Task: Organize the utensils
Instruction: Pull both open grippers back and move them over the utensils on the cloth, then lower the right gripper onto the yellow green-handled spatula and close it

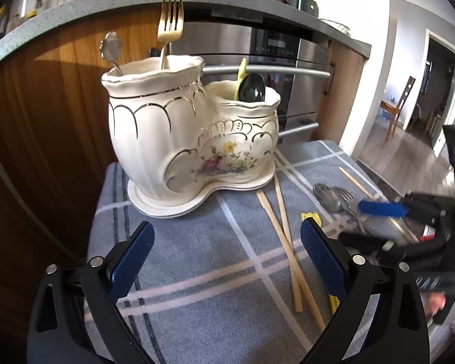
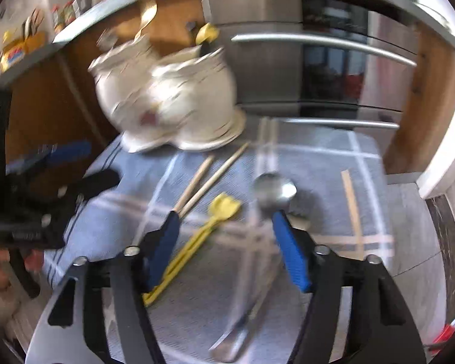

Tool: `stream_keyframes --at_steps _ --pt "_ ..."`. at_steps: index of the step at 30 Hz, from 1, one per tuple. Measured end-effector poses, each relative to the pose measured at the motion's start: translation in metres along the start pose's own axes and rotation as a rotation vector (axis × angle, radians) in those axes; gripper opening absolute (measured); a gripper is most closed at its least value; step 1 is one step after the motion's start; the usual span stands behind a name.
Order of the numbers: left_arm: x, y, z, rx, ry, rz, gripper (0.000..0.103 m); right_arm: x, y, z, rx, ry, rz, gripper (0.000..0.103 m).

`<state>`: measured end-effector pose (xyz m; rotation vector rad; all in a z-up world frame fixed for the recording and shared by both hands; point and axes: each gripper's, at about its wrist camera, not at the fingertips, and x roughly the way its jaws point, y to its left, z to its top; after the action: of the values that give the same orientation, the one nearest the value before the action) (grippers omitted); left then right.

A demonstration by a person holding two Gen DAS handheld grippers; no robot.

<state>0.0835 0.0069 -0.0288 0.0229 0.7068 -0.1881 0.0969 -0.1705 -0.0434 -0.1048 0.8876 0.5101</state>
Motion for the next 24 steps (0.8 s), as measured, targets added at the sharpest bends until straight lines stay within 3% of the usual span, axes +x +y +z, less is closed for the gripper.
stream_keyframes --at_steps 7,13,24 --pt "0.000 0.001 -0.001 0.001 0.006 -0.006 0.097 0.023 0.024 -0.006 -0.025 0.068 -0.019 0.047" --pt "-0.003 -0.001 -0.002 0.027 -0.001 -0.001 0.097 0.035 0.031 -0.008 -0.053 0.089 -0.084 0.033" --pt "-0.004 -0.002 -0.003 0.046 0.003 -0.022 0.097 0.030 0.008 -0.009 -0.003 0.106 -0.061 0.013"
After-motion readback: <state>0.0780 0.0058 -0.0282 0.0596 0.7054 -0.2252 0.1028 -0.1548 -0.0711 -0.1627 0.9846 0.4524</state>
